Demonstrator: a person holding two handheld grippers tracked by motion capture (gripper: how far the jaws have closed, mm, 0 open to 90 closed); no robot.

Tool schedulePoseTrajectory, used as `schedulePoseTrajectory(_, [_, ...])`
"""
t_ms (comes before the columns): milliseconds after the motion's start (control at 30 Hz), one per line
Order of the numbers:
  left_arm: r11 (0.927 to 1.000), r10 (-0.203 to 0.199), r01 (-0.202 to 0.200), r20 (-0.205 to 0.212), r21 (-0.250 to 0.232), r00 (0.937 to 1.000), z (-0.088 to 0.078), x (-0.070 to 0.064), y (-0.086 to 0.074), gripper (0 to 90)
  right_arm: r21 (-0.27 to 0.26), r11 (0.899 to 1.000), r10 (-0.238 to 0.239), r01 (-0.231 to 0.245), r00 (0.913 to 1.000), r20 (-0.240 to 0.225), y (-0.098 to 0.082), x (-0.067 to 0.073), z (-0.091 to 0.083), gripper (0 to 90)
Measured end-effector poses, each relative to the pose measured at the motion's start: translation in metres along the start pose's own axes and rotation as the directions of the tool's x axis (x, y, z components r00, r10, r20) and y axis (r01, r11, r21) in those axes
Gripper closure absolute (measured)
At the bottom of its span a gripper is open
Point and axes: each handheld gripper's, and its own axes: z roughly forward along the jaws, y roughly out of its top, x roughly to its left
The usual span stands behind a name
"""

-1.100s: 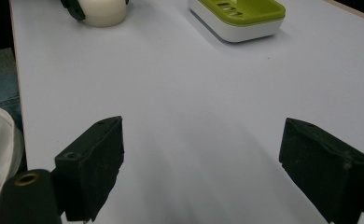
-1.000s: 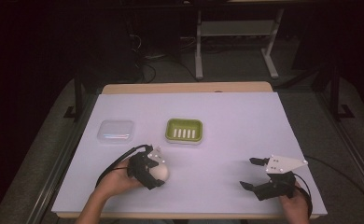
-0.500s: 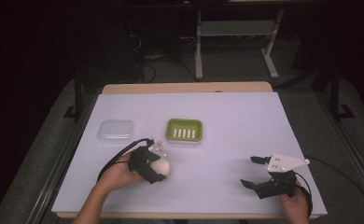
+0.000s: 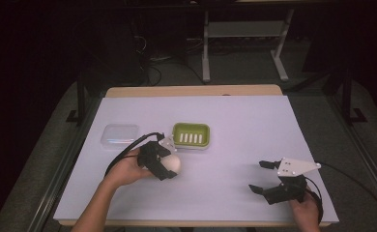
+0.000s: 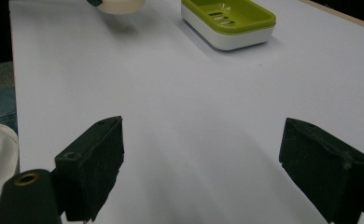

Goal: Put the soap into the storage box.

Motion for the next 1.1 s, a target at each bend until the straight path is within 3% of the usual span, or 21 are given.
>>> schedulePoseTrajectory(767, [1.0000, 0.004, -0.004, 0.001, 0.009, 1.0000, -0.003, 0.021, 0.023, 25.0, -0.006, 1.000, 0.003, -0.003, 1.0000, -0.007, 0.000, 0.000, 0.000, 13.1])
schedulePoseTrajectory(1100, [0.9998, -0.018, 0.018, -0.002, 0.010, 0.9998, -0.006, 0.037, 0.033, 25.0, -0.013, 1.000, 0.015, -0.015, 0.9998, -0.014, 0.000, -0.001, 0.001, 13.1])
